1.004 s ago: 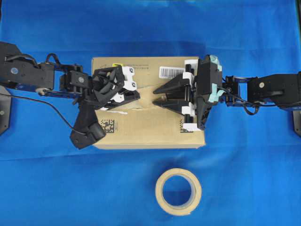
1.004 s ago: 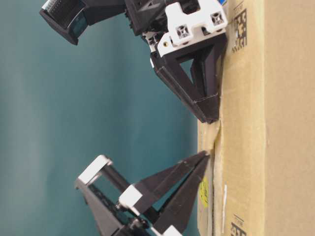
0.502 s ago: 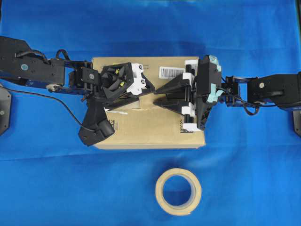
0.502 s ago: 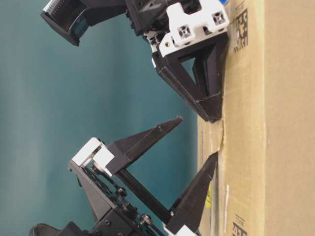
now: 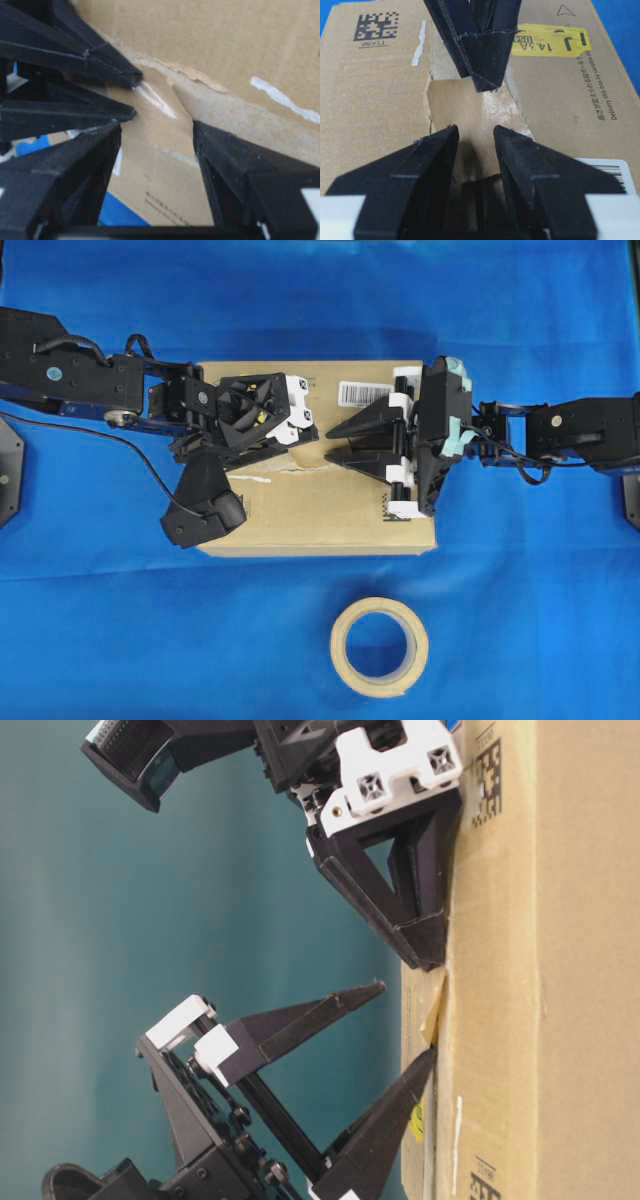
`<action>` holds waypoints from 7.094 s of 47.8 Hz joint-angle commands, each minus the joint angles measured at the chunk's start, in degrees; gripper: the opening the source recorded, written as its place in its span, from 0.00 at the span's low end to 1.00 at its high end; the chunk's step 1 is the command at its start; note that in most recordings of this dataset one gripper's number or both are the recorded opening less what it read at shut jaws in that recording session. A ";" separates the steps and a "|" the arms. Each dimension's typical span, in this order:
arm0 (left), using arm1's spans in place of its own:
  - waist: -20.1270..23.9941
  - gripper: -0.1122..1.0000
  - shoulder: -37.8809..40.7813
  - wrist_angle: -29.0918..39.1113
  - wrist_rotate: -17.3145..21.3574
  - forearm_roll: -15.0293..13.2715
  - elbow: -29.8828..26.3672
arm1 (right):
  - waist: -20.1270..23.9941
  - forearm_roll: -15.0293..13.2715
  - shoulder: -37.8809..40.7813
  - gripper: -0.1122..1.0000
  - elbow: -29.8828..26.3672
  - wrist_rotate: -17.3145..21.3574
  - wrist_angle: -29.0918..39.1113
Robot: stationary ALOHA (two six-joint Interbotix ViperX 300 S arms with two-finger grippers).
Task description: Apply tape along the seams of the closed cardboard box to seal it securely.
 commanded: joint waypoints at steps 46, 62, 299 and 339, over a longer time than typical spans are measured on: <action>-0.44 0.62 -4.92 5.27 -0.53 0.09 -0.62 | 0.26 0.09 -0.62 0.44 -0.35 -0.09 -0.18; -0.79 0.61 -7.03 -9.05 -6.77 -1.67 2.20 | 0.35 0.09 -0.70 0.44 -0.26 -0.09 -0.18; -5.01 0.11 -8.26 -48.69 -77.70 -1.49 22.41 | 3.16 2.29 -9.23 0.10 0.00 -2.29 6.77; -1.14 0.11 -54.23 -25.66 -78.49 -1.67 37.62 | 0.44 1.05 -61.08 0.10 16.96 -5.36 37.00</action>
